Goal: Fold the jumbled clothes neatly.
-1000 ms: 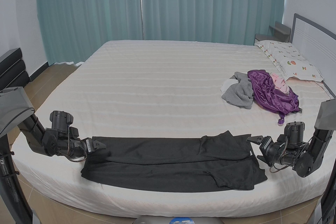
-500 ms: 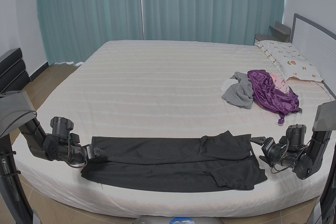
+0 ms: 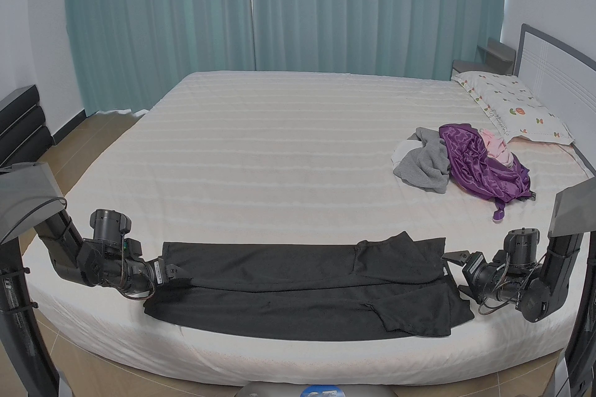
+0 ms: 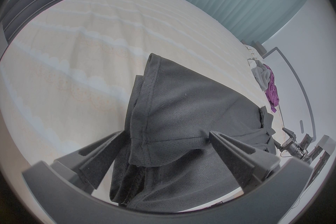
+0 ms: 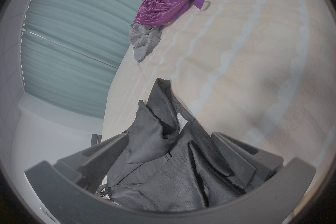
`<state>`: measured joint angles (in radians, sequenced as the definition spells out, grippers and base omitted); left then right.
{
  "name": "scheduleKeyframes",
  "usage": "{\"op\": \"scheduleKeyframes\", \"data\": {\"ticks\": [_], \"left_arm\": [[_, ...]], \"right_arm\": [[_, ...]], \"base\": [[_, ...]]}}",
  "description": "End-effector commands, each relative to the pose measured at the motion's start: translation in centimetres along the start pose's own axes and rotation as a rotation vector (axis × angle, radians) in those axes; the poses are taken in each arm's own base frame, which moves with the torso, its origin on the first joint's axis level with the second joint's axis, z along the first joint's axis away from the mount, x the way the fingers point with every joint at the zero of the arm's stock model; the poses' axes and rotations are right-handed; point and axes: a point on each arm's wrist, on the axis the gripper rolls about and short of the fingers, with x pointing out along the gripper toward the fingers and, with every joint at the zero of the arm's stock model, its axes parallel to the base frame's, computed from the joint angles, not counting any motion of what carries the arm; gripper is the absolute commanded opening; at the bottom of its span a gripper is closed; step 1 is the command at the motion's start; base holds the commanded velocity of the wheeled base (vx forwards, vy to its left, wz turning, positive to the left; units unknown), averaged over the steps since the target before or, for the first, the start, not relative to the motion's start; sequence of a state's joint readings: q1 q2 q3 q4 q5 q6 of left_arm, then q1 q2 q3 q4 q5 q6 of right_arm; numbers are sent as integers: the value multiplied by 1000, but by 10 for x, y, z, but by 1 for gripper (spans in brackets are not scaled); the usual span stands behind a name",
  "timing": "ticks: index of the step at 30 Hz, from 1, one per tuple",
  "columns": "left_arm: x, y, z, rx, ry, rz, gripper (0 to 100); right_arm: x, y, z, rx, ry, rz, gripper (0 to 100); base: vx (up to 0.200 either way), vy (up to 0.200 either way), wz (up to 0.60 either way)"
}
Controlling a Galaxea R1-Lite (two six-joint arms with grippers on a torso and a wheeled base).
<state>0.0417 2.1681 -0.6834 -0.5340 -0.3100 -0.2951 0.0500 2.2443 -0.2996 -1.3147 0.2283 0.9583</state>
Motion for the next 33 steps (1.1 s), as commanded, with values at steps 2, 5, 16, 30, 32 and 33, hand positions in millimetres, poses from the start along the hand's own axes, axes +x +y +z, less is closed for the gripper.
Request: {"op": "scheduleKeyframes", "data": {"ticks": [2,5,16,30,32,33], "left_arm": [[1,1,-1,-2,4,3,100],[2,0,-1,6,6,3,100],[2,0,-5,63,15,9,100],[8,-8,-9,57,-8,-10,100],[8,-8,-9,57,-7,-9,0],[8,-8,-9,58,-8,-11,0]], "right_arm": [[3,-3,-1,11,9,-11,100],[4,-3,-1,11,8,-10,100],[3,-4,-2,10,16,-8,100],[4,-3,-2,10,15,-7,100],[4,-3,-2,10,15,-7,100],[4,-3,-2,10,15,-7,100]], "base": [[0,0,0],[0,0,0],[0,0,0],[0,0,0],[0,0,0],[0,0,0]]}}
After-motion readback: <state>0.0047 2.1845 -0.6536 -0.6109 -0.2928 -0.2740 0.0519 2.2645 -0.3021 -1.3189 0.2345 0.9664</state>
